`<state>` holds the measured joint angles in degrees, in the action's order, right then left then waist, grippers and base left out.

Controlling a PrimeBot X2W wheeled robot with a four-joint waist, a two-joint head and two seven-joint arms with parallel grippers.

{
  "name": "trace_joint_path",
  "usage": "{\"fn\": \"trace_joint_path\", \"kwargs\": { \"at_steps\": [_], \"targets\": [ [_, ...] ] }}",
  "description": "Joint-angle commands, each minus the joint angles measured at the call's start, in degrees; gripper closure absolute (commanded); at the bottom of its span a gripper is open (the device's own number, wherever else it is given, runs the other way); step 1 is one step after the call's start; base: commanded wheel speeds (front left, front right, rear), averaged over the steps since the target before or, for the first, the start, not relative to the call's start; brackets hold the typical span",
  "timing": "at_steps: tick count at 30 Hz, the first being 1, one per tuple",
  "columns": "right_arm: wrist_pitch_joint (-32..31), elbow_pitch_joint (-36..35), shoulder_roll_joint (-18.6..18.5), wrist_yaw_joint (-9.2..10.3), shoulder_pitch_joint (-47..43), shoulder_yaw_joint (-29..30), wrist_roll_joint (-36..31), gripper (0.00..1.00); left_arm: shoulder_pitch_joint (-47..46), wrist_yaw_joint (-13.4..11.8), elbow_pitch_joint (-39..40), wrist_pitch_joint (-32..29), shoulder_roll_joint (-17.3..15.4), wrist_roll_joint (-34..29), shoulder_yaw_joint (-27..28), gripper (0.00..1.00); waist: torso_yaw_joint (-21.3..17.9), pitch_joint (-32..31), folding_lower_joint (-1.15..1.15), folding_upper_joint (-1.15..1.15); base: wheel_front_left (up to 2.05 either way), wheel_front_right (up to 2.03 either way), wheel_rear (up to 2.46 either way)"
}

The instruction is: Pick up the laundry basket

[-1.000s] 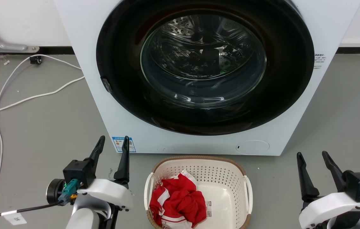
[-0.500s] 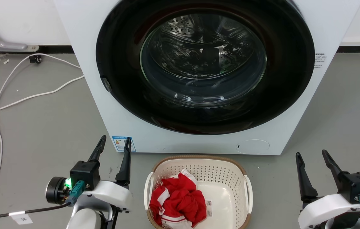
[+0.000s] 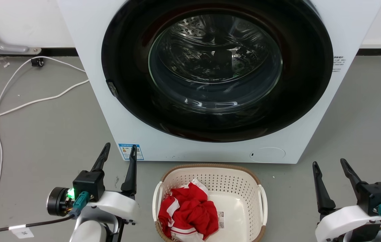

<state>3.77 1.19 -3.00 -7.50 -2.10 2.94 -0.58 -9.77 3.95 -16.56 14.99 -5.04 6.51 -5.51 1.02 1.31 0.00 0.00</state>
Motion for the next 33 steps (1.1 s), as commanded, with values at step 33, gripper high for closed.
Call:
{"fn": "trace_joint_path", "kwargs": {
  "at_steps": [33],
  "targets": [
    [-6.39, 9.16, 0.22, 0.03, 14.26, -0.57, 0.30, 0.00, -15.62, 1.92, -11.59, -5.56, -1.32, 3.77, -1.22, 0.00, -1.46, 13.50, 0.00, 0.00, 0.00, 0.00, 0.00]
  ]
}}
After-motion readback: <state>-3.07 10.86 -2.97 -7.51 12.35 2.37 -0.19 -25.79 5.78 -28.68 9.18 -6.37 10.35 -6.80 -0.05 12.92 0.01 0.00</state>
